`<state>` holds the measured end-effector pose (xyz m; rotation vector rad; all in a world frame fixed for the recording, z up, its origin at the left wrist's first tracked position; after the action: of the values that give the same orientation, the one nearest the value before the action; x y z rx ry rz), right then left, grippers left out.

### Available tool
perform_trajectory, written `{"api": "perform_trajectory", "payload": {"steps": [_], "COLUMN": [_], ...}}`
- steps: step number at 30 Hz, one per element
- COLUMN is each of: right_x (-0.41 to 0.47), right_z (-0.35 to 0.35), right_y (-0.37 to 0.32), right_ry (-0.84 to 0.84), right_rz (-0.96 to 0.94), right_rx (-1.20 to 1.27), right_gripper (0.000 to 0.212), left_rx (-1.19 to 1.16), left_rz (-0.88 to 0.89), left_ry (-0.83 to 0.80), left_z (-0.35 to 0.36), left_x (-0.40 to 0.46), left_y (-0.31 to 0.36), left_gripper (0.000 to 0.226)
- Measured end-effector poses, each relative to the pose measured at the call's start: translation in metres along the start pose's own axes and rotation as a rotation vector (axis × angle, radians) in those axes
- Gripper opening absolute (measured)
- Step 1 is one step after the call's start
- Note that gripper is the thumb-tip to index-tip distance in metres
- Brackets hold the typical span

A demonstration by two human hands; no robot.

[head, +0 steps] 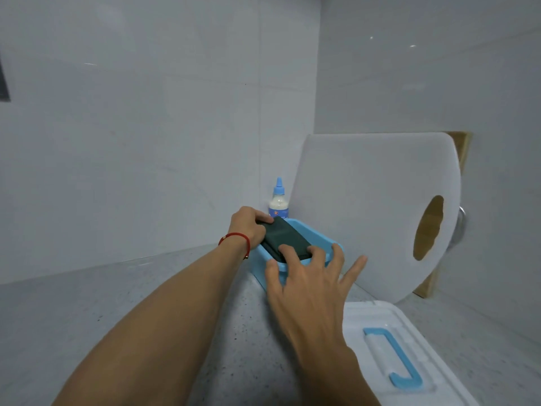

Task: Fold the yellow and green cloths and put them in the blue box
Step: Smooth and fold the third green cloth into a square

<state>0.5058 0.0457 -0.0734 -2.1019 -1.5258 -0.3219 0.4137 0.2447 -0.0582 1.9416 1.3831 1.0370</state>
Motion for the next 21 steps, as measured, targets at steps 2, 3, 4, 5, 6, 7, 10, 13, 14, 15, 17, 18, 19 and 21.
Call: {"api": "perform_trajectory", "payload": {"steps": [2,3,4,5,6,7,10,13,14,15,17,18,19,21], "right_x": [0.001,0.002,0.004,0.005,0.006,0.008,0.011,0.012,0.011,0.010,0.008,0.007,0.007,0.007], "right_z": [0.005,0.007,0.007,0.008,0.008,0.009,0.010,0.011,0.012,0.014,0.017,0.016,0.016,0.012], "right_y": [0.002,0.004,0.005,0.005,0.005,0.006,0.003,0.003,0.003,0.002,0.002,0.000,-0.002,-0.008], "right_ry": [-0.041,-0.050,-0.060,-0.075,-0.094,-0.116,-0.171,-0.136,-0.114,-0.096,-0.054,-0.027,-0.004,0.043], "right_rz": [0.017,0.028,0.038,0.044,0.050,0.062,0.093,0.103,0.096,0.093,0.077,0.057,0.034,-0.015], "right_rx": [-0.039,-0.055,-0.077,-0.106,-0.130,-0.142,-0.136,-0.140,-0.140,-0.125,-0.071,-0.037,-0.009,0.015], "right_gripper": [0.077,0.079,0.083,0.087,0.091,0.089,0.071,0.063,0.061,0.060,0.055,0.053,0.051,0.049], "left_rx": [0.010,0.025,0.056,0.101,0.152,0.202,0.372,0.420,0.397,0.347,0.166,0.071,0.003,-0.065], "left_rz": [-0.038,-0.062,-0.083,-0.097,-0.105,-0.113,-0.118,-0.105,-0.102,-0.104,-0.118,-0.115,-0.108,-0.089], "left_ry": [0.017,0.035,0.044,0.037,0.018,-0.013,-0.120,-0.165,-0.158,-0.146,-0.112,-0.086,-0.067,-0.046], "left_z": [-0.002,-0.003,-0.004,-0.003,-0.001,0.002,0.008,0.013,0.014,0.013,0.010,0.007,0.004,0.000], "left_x": [0.000,0.001,0.001,0.002,0.003,0.004,0.003,0.002,0.001,-0.001,-0.003,-0.004,-0.005,-0.006], "left_y": [-0.006,-0.009,-0.011,-0.012,-0.012,-0.012,-0.009,-0.006,-0.006,-0.007,-0.013,-0.012,-0.011,-0.003], "left_gripper": [0.046,0.044,0.042,0.039,0.034,0.029,0.029,0.034,0.036,0.036,0.036,0.036,0.036,0.036]}}
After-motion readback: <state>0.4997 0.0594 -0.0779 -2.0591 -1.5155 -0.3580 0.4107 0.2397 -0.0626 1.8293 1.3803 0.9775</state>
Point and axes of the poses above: each hand's wrist, its own x-axis towards the middle knuckle, its own z-axis out of the palm, y = z × x, the point moved 10 cm from there along x, towards the middle knuckle, and after that the axes turned 3 degrees about -y, right-handed, at the moved point
